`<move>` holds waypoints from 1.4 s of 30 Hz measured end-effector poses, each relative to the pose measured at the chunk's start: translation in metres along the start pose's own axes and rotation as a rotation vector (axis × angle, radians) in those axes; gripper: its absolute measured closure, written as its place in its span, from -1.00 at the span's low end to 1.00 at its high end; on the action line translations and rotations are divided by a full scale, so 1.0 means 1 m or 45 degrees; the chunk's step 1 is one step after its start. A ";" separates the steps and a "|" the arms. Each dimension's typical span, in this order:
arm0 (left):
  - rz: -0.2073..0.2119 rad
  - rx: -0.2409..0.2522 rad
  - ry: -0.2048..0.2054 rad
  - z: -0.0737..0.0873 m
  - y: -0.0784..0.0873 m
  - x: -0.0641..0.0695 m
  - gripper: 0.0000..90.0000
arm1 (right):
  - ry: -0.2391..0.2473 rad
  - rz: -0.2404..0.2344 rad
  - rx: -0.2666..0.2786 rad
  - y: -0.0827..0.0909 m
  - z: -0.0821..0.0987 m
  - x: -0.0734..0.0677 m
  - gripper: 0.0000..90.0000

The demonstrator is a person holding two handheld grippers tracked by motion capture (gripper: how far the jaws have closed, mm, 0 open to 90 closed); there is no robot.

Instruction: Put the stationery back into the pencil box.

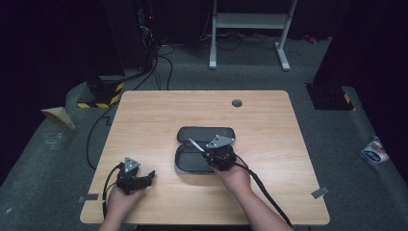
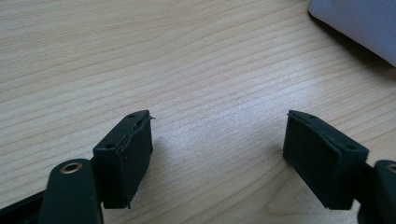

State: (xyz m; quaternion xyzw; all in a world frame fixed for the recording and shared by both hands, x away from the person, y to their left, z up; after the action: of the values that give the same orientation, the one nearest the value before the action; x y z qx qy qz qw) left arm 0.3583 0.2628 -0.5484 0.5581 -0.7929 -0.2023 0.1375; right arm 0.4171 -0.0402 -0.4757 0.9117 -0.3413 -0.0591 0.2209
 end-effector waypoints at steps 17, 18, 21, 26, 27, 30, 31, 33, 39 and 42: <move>0.002 0.001 -0.004 0.000 0.000 0.000 -0.47 | -0.015 -0.013 -0.057 -0.007 0.012 0.004 0.70; 0.002 0.001 -0.004 0.000 0.000 0.000 -0.47 | -0.030 -0.013 -0.049 -0.007 0.012 0.004 0.57; 0.004 -0.001 -0.004 0.000 0.000 0.000 -0.47 | -0.069 -0.015 -0.041 -0.007 0.010 0.005 0.51; 0.003 0.001 -0.004 0.000 0.000 0.000 -0.46 | -0.055 -0.012 -0.030 -0.003 0.008 0.005 0.47; 0.003 0.001 -0.004 0.000 0.000 0.000 -0.47 | -0.051 -0.009 -0.026 -0.002 0.008 0.005 0.46; 0.002 0.001 -0.004 0.000 0.000 0.000 -0.46 | -0.050 0.000 -0.022 0.000 0.008 0.005 0.41; 0.002 0.001 -0.003 0.000 0.000 0.000 -0.46 | -0.051 0.003 -0.022 0.002 0.008 0.005 0.40; 0.002 0.001 -0.003 0.000 0.000 0.000 -0.46 | -0.051 0.007 -0.019 0.004 0.008 0.005 0.38; 0.002 0.001 0.000 0.000 0.000 0.000 -0.46 | -0.060 0.031 -0.011 0.013 0.009 0.007 0.30; 0.001 0.002 0.000 0.000 0.000 0.000 -0.46 | -0.063 0.049 0.008 0.018 0.009 0.010 0.25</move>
State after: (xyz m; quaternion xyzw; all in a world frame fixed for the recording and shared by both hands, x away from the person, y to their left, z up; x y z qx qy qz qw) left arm 0.3584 0.2628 -0.5484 0.5579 -0.7932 -0.2018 0.1372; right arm 0.4117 -0.0623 -0.4748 0.9039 -0.3643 -0.0764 0.2107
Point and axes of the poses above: each handheld gripper's, and its own axes: y roughly backward along the jaws, z roughly out of its underside, x roughly to its right, the point moved 3 cm from there along -y, roughly forward along the jaws, and after that the axes turned 14 degrees about x, right-handed, at the moved point
